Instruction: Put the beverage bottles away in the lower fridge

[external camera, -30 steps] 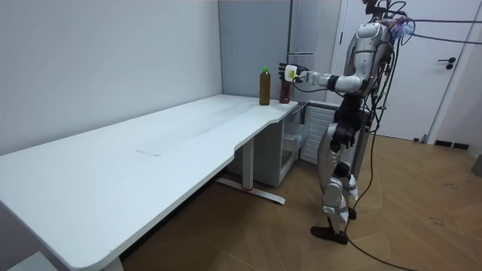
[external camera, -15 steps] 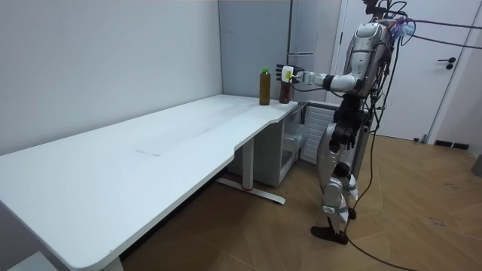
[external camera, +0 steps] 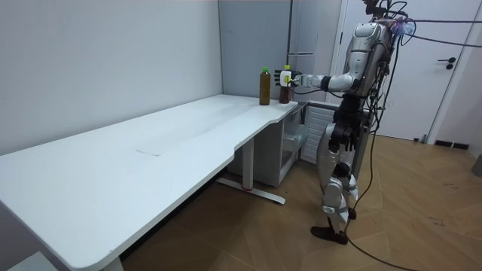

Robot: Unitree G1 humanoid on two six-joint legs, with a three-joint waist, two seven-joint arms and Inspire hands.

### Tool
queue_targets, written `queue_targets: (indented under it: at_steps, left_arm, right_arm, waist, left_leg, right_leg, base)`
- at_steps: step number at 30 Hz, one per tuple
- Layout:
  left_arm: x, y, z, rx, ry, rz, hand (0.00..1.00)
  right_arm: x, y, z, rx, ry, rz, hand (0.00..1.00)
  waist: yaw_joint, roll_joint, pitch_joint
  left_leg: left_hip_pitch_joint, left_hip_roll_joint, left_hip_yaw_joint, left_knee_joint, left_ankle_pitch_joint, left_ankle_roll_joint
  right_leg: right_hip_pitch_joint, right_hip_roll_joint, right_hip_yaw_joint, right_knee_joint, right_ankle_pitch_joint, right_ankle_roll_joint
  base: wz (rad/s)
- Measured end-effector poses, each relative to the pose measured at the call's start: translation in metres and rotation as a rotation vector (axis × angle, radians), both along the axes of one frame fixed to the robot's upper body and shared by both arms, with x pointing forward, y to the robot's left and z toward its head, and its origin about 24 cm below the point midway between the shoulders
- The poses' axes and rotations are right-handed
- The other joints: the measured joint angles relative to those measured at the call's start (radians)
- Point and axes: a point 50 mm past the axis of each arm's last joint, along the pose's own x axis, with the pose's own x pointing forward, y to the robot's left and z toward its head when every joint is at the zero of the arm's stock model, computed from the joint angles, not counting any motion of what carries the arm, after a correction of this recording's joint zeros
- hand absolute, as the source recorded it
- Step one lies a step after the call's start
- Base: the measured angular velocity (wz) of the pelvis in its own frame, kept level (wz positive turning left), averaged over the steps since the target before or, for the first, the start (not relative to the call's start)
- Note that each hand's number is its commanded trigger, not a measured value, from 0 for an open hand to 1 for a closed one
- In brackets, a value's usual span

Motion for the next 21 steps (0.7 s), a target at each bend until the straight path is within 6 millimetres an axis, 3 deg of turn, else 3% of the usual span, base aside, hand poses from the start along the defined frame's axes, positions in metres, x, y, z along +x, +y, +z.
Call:
queue_targets:
  at_steps: [14, 15, 16, 17, 18, 19, 21]
  left_arm:
    - [0.019, -0.002, 0.003, 0.014, -0.01, 0.014, 0.0]
    - [0.02, -0.002, 0.003, 0.015, -0.009, 0.014, 0.1]
    - [0.021, -0.002, 0.003, 0.017, -0.008, 0.015, 0.51]
    - [0.021, -0.002, 0.002, 0.017, -0.007, 0.015, 0.59]
    - [0.021, -0.002, 0.002, 0.017, -0.006, 0.015, 0.9]
    - [0.022, -0.002, 0.002, 0.016, -0.005, 0.015, 1.0]
    - [0.023, -0.002, 0.001, 0.017, 0.001, 0.017, 1.0]
  right_arm:
    - [0.0, 0.0, 0.0, 0.004, -0.001, -0.002, 0.0]
    - [0.0, 0.0, 0.0, 0.007, 0.001, -0.002, 0.0]
    - [0.0, 0.001, 0.0, 0.01, 0.002, -0.002, 0.0]
    - [0.0, 0.001, 0.0, 0.011, 0.003, -0.002, 0.0]
    - [0.0, 0.001, 0.0, 0.011, 0.003, -0.002, 0.0]
    - [0.0, 0.001, 0.0, 0.011, 0.003, -0.002, 0.0]
    - [0.0, 0.001, 0.0, 0.011, 0.003, -0.002, 0.0]
  waist:
    - [-0.003, -0.002, 0.0009]
    - [-0.003, -0.002, 0.0009]
    - [-0.003, -0.002, 0.0009]
    - [-0.003, -0.002, 0.001]
    - [-0.003, -0.002, 0.0012]
    - [-0.003, -0.003, 0.0017]
    - [-0.003, -0.004, 0.0019]
  left_leg:
    - [0.001, 0.002, 0.011, 0.0, 0.0, 0.0]
    - [0.001, 0.002, 0.012, 0.0, 0.0, 0.0]
    - [0.001, 0.002, 0.013, 0.0, 0.0, 0.0]
    - [0.002, 0.002, 0.013, 0.0, 0.0, 0.0]
    - [0.002, 0.002, 0.014, 0.0, 0.0, 0.0]
    - [0.002, 0.002, 0.014, 0.0, 0.0, 0.0]
    - [0.002, 0.002, 0.014, 0.0, 0.0, 0.0]
  right_leg:
    - [-0.001, 0.001, 0.004, 0.0, 0.0, 0.0]
    - [-0.002, 0.001, 0.006, 0.0, 0.0, 0.0]
    - [-0.002, 0.001, 0.008, 0.0, 0.001, 0.0]
    - [-0.002, 0.001, 0.008, 0.0, 0.001, 0.0]
    - [-0.002, 0.001, 0.009, 0.0, 0.001, 0.0]
    - [-0.002, 0.001, 0.009, 0.0, 0.001, 0.0]
    - [-0.002, 0.001, 0.009, 0.0, 0.001, 0.0]
  base:
    - [0.0]
    - [0.0]
    - [0.0]
    - [0.0]
    - [0.0]
    - [0.0]
    - [0.0]
